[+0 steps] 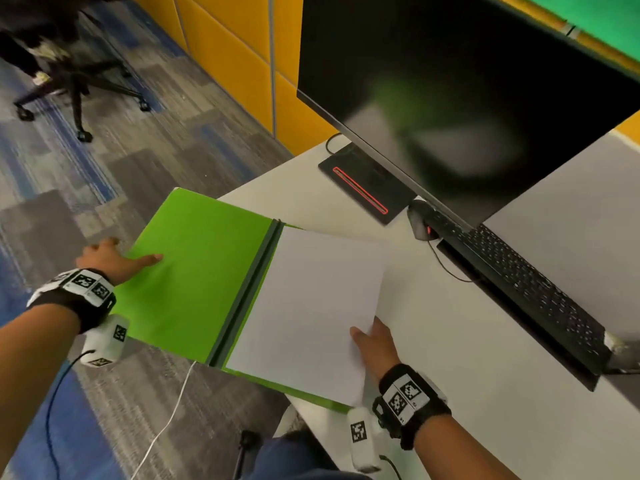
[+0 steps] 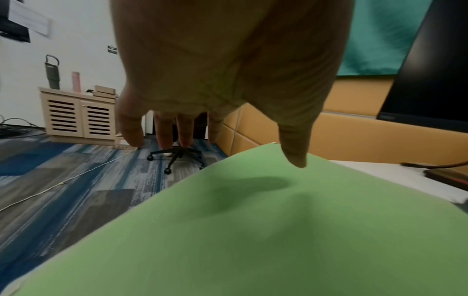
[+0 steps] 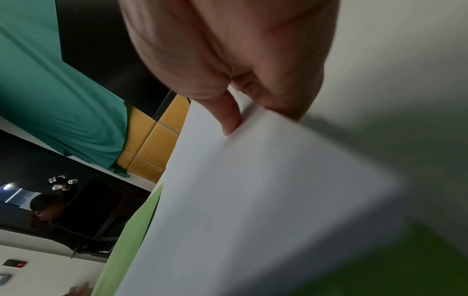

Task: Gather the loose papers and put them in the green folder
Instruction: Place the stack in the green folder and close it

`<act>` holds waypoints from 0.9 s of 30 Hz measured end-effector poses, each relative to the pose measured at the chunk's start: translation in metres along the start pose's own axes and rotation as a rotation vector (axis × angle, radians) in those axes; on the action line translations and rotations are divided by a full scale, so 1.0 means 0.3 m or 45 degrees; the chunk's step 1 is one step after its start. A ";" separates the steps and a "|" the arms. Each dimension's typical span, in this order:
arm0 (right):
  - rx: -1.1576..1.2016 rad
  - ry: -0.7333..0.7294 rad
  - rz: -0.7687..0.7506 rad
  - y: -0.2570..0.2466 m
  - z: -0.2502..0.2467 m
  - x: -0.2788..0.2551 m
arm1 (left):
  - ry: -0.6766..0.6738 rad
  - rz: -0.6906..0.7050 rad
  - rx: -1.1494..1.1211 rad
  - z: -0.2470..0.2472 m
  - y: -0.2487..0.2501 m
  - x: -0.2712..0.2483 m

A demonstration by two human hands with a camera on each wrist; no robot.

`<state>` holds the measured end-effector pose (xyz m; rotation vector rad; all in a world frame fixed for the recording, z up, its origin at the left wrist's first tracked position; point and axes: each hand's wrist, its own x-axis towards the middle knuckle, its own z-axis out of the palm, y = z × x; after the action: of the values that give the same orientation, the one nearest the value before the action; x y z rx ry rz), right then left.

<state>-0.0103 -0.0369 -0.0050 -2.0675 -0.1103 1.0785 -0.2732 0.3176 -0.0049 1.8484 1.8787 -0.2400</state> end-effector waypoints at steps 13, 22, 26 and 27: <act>0.010 0.049 0.092 -0.016 0.105 0.026 | -0.203 -0.048 -0.166 0.022 0.000 0.018; -0.047 0.126 0.154 -0.027 0.130 0.035 | -0.129 0.022 -0.165 0.004 0.026 -0.021; -0.083 0.171 0.177 -0.028 0.127 0.035 | -0.086 0.040 -0.184 -0.019 0.030 -0.045; -0.098 0.178 0.180 -0.032 0.125 0.033 | -0.064 0.048 -0.193 -0.026 0.031 -0.050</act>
<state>-0.0287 -0.0038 -0.0174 -2.2409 0.0657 1.0236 -0.2664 0.3084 0.0108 1.7581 1.7757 -0.1266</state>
